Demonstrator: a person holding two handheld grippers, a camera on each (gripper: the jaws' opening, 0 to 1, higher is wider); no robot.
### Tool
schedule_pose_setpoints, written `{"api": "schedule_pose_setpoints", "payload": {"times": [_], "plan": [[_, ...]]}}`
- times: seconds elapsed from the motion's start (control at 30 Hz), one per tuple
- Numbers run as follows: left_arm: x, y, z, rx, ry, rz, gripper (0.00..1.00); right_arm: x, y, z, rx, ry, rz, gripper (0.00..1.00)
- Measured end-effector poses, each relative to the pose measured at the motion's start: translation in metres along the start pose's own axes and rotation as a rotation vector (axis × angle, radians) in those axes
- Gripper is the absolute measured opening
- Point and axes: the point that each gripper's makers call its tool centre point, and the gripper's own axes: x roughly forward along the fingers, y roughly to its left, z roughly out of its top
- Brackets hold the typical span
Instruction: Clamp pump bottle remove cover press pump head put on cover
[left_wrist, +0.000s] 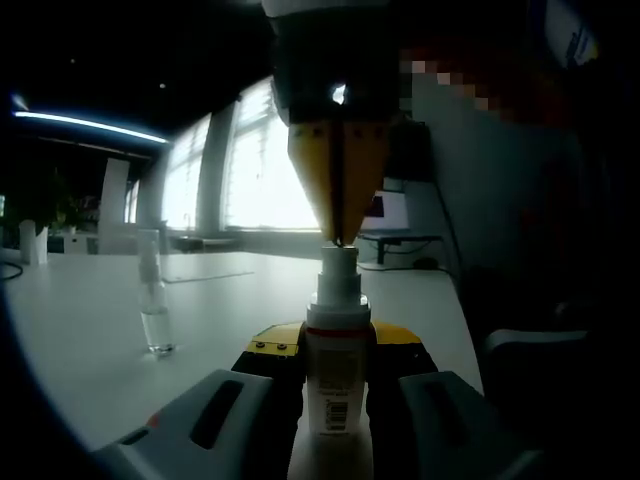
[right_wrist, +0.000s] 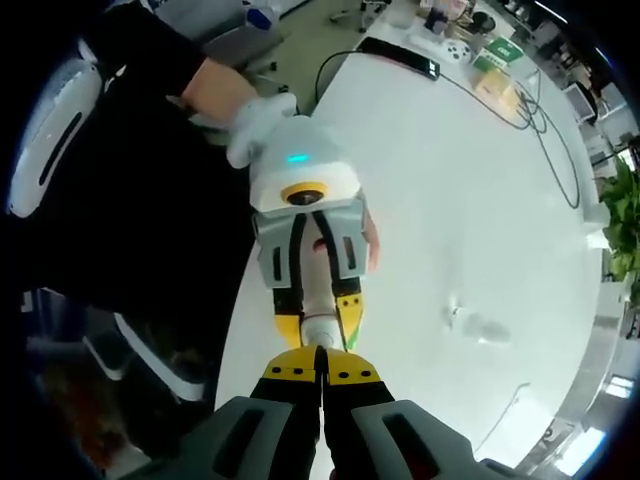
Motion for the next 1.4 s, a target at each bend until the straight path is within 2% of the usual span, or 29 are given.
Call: {"api": "schedule_pose_setpoints", "payload": {"times": [0.3, 0.43, 0.57, 0.77, 0.93, 1.03, 1.1, 1.23, 1.4], "plan": [[0.0, -0.003, 0.001, 0.001, 0.001, 0.0, 0.14, -0.001, -0.001, -0.001, 0.039, -0.034, -0.034, 0.0], [0.0, -0.002, 0.001, 0.001, 0.001, 0.0, 0.14, -0.002, -0.003, 0.0, 0.007, -0.075, -0.06, 0.0], [0.0, -0.004, 0.001, 0.0, 0.001, -0.001, 0.14, -0.007, 0.0, -0.001, 0.034, -0.115, -0.04, 0.05], [0.0, -0.004, 0.001, 0.0, 0.001, -0.001, 0.14, -0.012, -0.005, -0.001, 0.057, -0.157, -0.076, 0.05], [0.0, -0.001, 0.0, 0.001, 0.001, 0.0, 0.14, -0.015, -0.005, 0.001, 0.082, -0.221, -0.106, 0.07], [0.0, -0.002, 0.001, 0.001, 0.001, 0.0, 0.14, -0.017, -0.007, -0.005, 0.097, -0.257, -0.131, 0.07], [0.0, -0.001, 0.0, 0.001, 0.001, 0.0, 0.14, -0.02, -0.01, -0.003, 0.124, -0.328, -0.148, 0.07], [0.0, -0.002, 0.0, 0.001, 0.001, 0.0, 0.14, -0.022, -0.012, -0.011, 0.139, -0.364, -0.174, 0.07], [0.0, -0.001, 0.0, 0.001, 0.001, 0.002, 0.14, -0.028, -0.015, -0.013, 0.186, -0.421, -0.209, 0.08]]}}
